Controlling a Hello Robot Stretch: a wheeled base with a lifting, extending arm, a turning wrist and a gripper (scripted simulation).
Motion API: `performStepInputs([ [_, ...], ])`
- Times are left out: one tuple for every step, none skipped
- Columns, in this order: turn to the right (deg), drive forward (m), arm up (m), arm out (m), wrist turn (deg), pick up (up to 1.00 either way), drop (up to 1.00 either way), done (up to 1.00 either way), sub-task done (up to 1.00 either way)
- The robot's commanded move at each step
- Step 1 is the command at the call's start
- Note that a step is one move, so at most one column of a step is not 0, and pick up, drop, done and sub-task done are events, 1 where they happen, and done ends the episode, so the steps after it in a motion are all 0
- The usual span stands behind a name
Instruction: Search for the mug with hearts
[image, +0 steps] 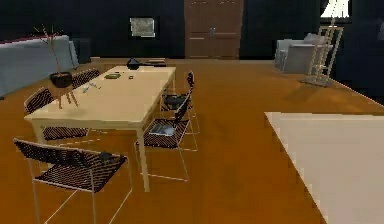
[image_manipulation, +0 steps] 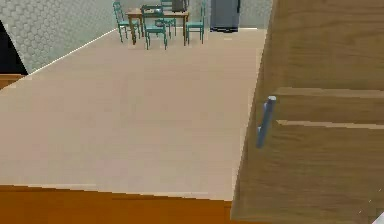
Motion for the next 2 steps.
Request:
performStepInputs([
  [45.0,0.0,0.0,0.0,0.0,0.0,0.0,0.0,0.0],
  [12.0,0.0,0.0,0.0,0.0,0.0,0.0,0.0,0.0],
])
